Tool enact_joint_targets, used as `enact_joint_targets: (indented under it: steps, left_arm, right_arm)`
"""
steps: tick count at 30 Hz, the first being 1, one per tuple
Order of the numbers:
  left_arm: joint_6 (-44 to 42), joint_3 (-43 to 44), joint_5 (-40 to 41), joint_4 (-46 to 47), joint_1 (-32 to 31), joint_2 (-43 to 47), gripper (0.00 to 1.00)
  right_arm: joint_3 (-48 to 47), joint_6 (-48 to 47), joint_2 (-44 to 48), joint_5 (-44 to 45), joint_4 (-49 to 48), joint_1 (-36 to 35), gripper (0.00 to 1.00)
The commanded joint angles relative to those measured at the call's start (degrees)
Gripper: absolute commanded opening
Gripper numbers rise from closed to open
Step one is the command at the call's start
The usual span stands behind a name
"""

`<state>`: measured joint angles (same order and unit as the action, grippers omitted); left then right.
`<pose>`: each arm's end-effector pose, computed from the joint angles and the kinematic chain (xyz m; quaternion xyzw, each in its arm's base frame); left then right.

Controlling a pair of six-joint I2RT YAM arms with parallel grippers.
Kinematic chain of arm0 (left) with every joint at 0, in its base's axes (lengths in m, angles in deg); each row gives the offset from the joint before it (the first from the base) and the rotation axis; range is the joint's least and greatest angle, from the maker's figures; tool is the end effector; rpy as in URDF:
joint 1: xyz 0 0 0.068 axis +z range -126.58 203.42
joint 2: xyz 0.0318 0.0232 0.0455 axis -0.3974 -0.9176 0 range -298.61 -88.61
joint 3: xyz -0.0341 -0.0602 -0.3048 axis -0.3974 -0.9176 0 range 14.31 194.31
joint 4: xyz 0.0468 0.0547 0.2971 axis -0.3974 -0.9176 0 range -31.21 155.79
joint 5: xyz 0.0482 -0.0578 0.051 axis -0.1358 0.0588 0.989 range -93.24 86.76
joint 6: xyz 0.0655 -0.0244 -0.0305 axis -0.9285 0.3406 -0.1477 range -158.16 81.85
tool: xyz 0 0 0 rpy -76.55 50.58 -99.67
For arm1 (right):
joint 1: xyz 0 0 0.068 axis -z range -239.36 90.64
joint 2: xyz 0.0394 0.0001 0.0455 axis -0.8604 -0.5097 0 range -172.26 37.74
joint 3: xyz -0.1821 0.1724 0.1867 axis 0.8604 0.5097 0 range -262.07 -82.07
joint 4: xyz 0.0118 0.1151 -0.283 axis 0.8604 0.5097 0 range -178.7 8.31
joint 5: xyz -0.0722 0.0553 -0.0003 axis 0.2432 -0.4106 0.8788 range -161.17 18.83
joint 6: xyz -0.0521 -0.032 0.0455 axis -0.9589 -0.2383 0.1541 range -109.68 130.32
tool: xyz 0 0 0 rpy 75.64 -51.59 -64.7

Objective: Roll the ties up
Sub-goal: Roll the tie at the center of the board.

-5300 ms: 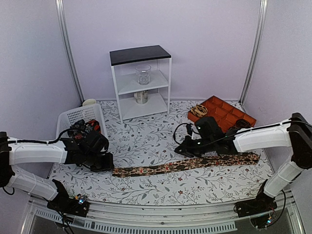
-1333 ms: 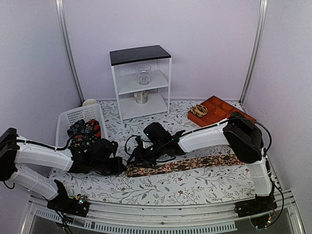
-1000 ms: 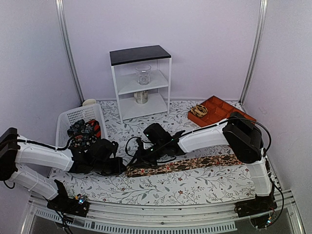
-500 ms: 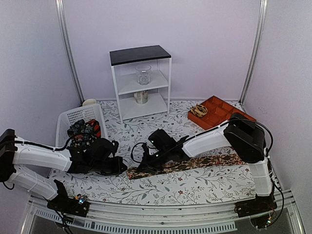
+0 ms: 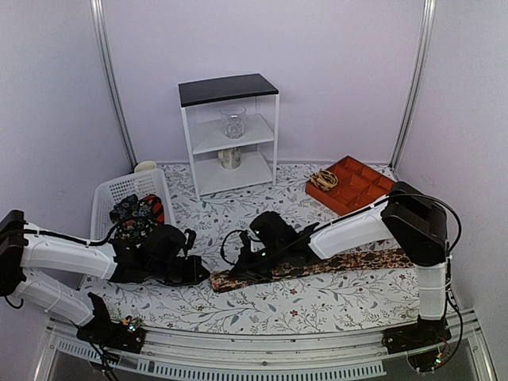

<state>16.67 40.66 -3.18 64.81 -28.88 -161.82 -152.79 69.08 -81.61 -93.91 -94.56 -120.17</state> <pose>0.1641 -0.2121 0.1307 -0.0208 0.9329 -0.2890 0.2140 0.2247 0.4535 0.1093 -0.0951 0.8967 0.4303 0.0415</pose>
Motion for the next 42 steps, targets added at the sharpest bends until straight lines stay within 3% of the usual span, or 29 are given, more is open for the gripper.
enact_joint_targets:
  steps: [1, 10, 18, 27, 37, 42]
  left_arm:
    - [-1.2, 0.9, 2.5, -0.2, -0.8, -1.2, 0.01]
    - [-5.2, 8.3, 5.6, -6.1, -0.6, -8.6, 0.00]
    - [-9.0, 11.3, -2.1, -7.0, 0.0, -13.9, 0.00]
    - [-9.2, 11.3, -3.3, -8.9, 1.3, -13.8, 0.00]
    - [-4.0, 12.3, 4.4, -17.4, 1.4, -7.9, 0.00]
    - [-2.2, 8.6, -0.2, -12.7, 1.1, -3.2, 0.01]
  right_arm:
    - [2.3, 0.9, 4.3, 2.7, -1.1, -0.5, 0.00]
    - [3.1, 0.9, 4.6, 2.7, -1.8, -0.5, 0.00]
    - [3.3, 0.6, 4.8, 3.1, -2.0, -0.5, 0.00]
    - [3.6, 0.4, 5.3, 4.2, -1.8, -0.5, 0.00]
    - [4.7, 1.5, 6.8, 5.5, -1.1, -0.5, 0.00]
    - [5.4, 2.9, 6.4, 6.6, -1.2, -0.5, 0.00]
